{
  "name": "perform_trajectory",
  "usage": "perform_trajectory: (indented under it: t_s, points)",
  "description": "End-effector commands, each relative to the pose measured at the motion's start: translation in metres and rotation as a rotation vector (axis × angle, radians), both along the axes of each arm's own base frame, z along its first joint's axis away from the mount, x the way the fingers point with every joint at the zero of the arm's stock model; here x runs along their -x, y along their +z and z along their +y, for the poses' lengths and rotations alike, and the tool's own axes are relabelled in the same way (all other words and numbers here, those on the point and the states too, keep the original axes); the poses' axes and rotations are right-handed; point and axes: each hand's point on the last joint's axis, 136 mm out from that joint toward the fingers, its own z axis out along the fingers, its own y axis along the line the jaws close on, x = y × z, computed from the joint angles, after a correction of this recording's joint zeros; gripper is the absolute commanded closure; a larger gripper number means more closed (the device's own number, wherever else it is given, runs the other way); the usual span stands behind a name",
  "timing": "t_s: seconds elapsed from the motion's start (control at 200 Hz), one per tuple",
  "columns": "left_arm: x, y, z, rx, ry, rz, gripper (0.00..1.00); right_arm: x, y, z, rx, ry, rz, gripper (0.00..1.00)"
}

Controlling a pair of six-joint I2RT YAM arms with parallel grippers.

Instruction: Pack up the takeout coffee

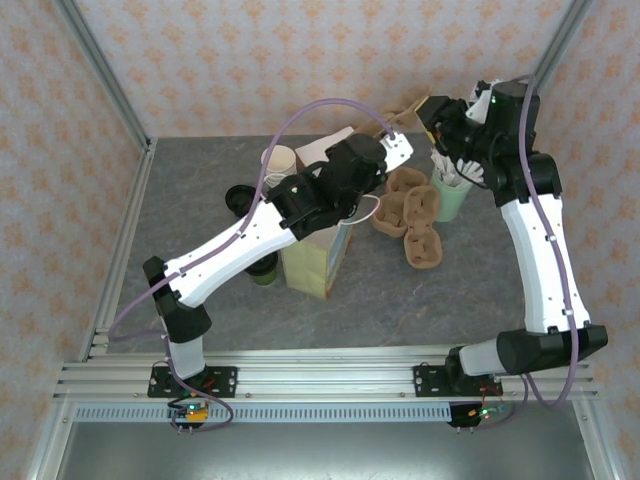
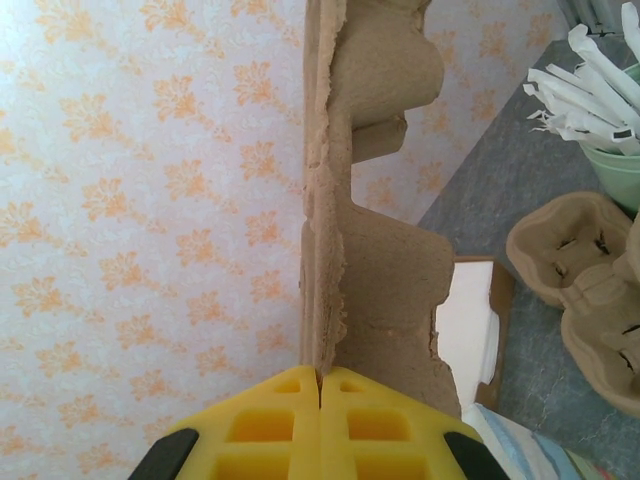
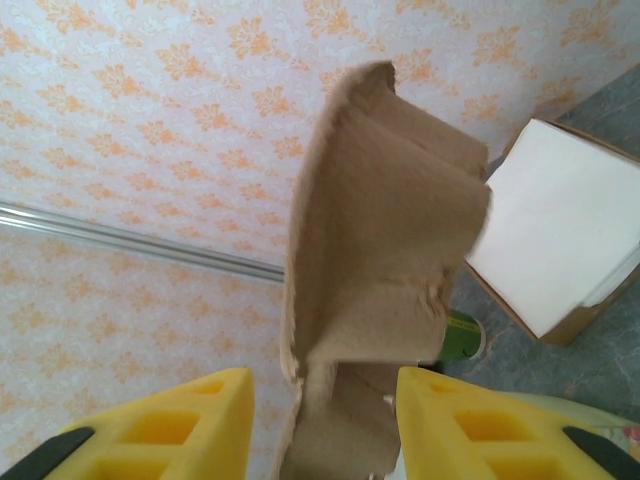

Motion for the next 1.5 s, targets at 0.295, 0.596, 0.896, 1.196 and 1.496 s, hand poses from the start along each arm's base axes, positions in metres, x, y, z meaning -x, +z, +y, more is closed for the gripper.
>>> perform_trajectory:
  t_s: [0.295,0.596,0.896,1.196,1.496]
  points:
    - [-0.001,-0.001,-0.003,-0.100,0.047,-0.060,1.00,-0.013,0.003,-0.004,0.045,-0.025,-0.005,0.68]
    - [-0.001,-0.006,-0.008,-0.140,0.047,-0.058,1.00,-0.020,0.005,-0.002,0.037,-0.025,-0.010,0.69]
    - [0.000,-0.007,-0.009,-0.143,0.043,-0.055,1.00,-0.027,-0.010,-0.011,0.071,-0.077,0.035,0.79]
    - [0.002,-0.007,-0.008,-0.144,0.041,-0.053,1.00,-0.034,-0.020,-0.012,0.063,-0.096,0.055,0.87]
    - [0.009,-0.010,-0.011,-0.114,-0.001,0.008,0.94,-0.033,-0.013,-0.023,0.026,-0.167,-0.006,1.00]
